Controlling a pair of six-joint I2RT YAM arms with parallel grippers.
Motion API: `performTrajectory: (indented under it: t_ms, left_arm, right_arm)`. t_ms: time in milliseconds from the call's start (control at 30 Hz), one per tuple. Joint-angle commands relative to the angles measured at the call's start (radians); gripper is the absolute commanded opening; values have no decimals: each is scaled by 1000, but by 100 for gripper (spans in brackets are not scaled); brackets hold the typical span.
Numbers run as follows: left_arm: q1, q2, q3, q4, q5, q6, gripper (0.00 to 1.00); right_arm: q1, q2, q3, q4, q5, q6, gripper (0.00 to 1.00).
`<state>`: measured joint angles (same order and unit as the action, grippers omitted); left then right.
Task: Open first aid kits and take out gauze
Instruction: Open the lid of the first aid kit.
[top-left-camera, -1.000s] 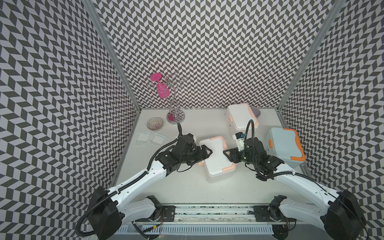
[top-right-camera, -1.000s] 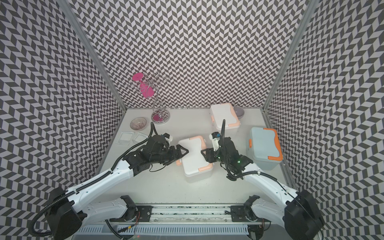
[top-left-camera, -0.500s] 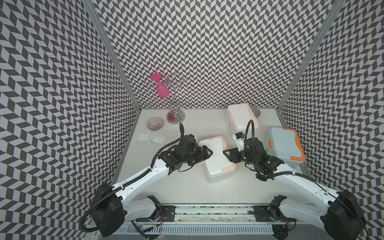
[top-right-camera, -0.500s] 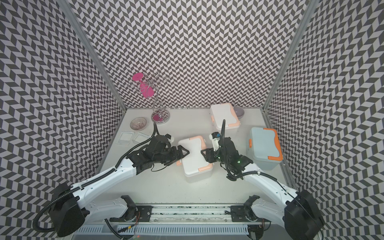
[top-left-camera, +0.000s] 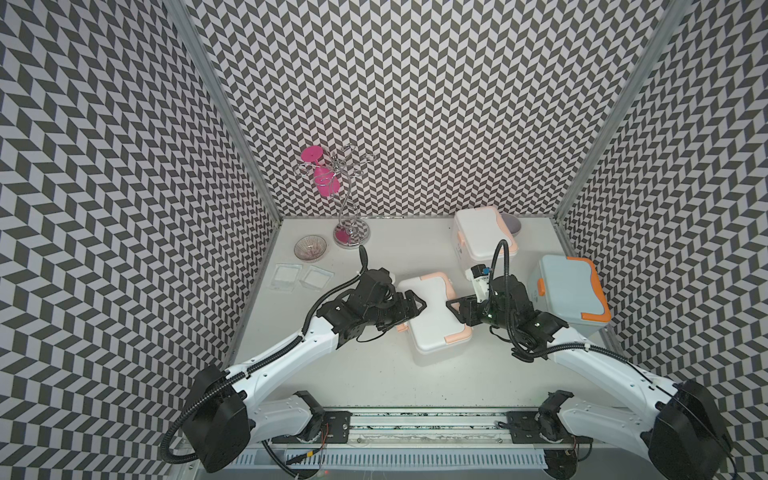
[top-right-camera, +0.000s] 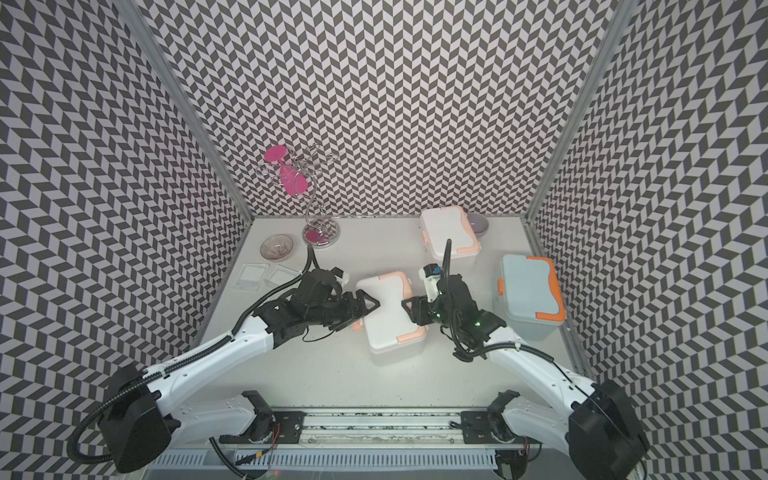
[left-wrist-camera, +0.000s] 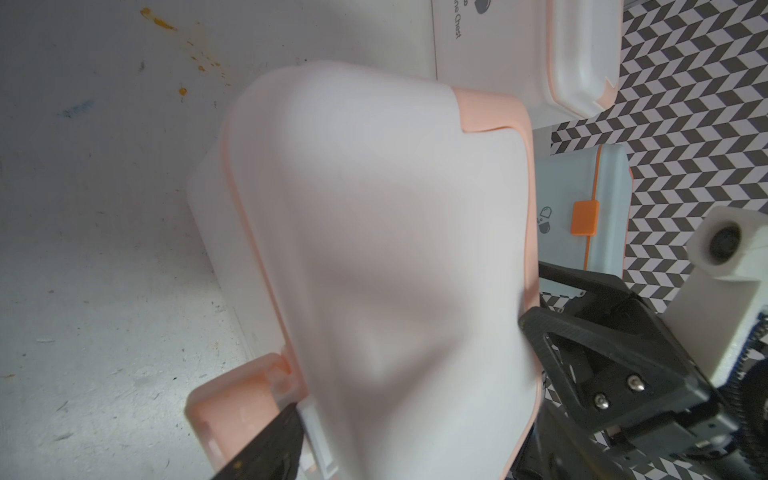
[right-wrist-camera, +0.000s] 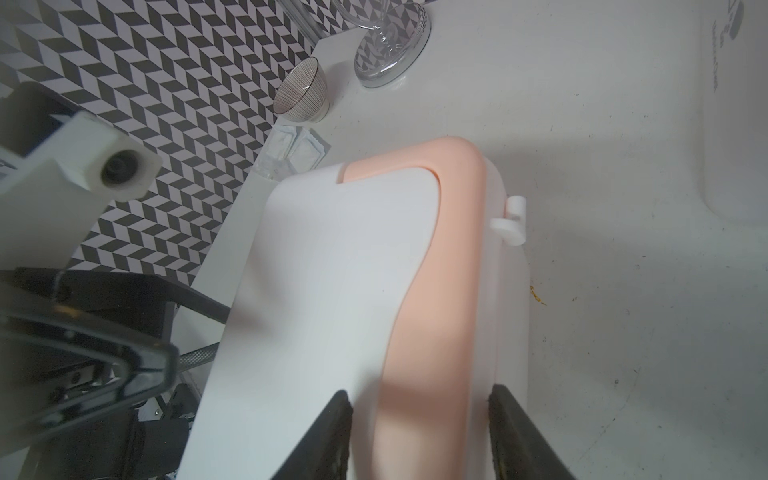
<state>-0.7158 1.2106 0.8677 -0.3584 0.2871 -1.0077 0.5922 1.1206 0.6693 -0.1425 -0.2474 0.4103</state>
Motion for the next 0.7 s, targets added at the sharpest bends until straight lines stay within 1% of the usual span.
performTrajectory:
  t_ms: [0, 67, 167, 367, 433, 567, 667]
  left_arm:
    - [13, 11, 9, 99, 92, 4, 87]
    - [47, 10, 29, 95, 119, 16, 87]
    - [86, -5, 49, 82, 125, 24, 87]
    - [97, 2, 82, 101, 163, 23, 87]
    - [96, 10, 97, 99, 174, 22, 87]
    - [96, -1, 102, 101, 173, 18, 87]
    - [96, -9, 102, 103, 176, 14, 87]
  right_arm:
    - [17, 16, -34, -40, -114, 14, 56]
    - [17, 17, -37, -23, -139, 30, 57]
    - [17, 14, -43, 6, -172, 55, 57]
    - [17, 0, -59, 81, -232, 123, 57]
    - [17, -2, -55, 73, -211, 127, 58]
    - [17, -10, -40, 26, -121, 131, 61]
    - [17, -15, -28, -7, -65, 129, 65]
